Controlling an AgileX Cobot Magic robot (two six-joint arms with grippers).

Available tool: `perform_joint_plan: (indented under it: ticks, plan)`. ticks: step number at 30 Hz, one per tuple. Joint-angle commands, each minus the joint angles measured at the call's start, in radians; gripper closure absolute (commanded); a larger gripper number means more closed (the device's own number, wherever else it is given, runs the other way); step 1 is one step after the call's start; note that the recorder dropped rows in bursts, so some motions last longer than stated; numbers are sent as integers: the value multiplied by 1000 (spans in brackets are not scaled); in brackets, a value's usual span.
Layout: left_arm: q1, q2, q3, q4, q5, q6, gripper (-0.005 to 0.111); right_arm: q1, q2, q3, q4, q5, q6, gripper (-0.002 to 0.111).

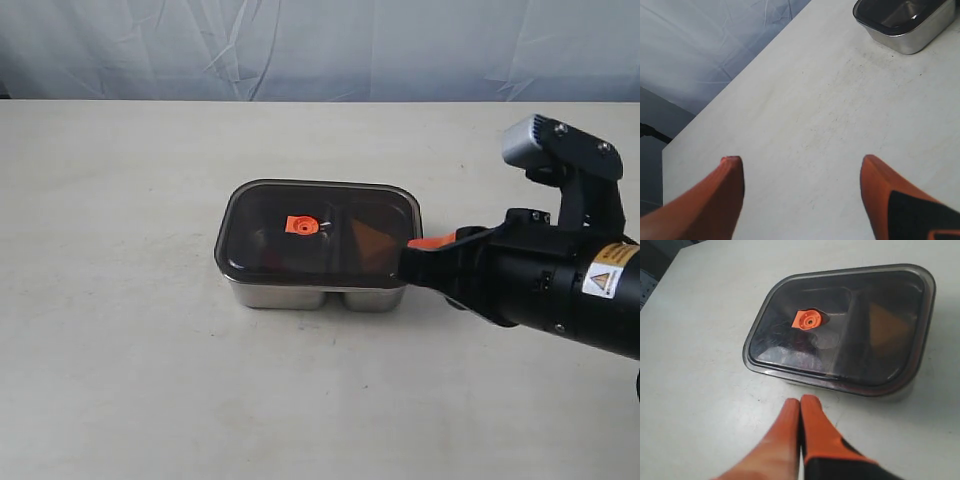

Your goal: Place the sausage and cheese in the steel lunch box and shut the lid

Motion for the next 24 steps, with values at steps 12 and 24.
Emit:
perform_joint_plan:
  ticks: [12, 24]
  plan:
    - [-6, 374, 56, -897, -467, 81, 44, -148, 100, -130, -182, 163, -58, 108]
    - [-6, 1289, 31, -1324, -818, 655, 44, -146, 437, -289, -150, 201, -142, 109]
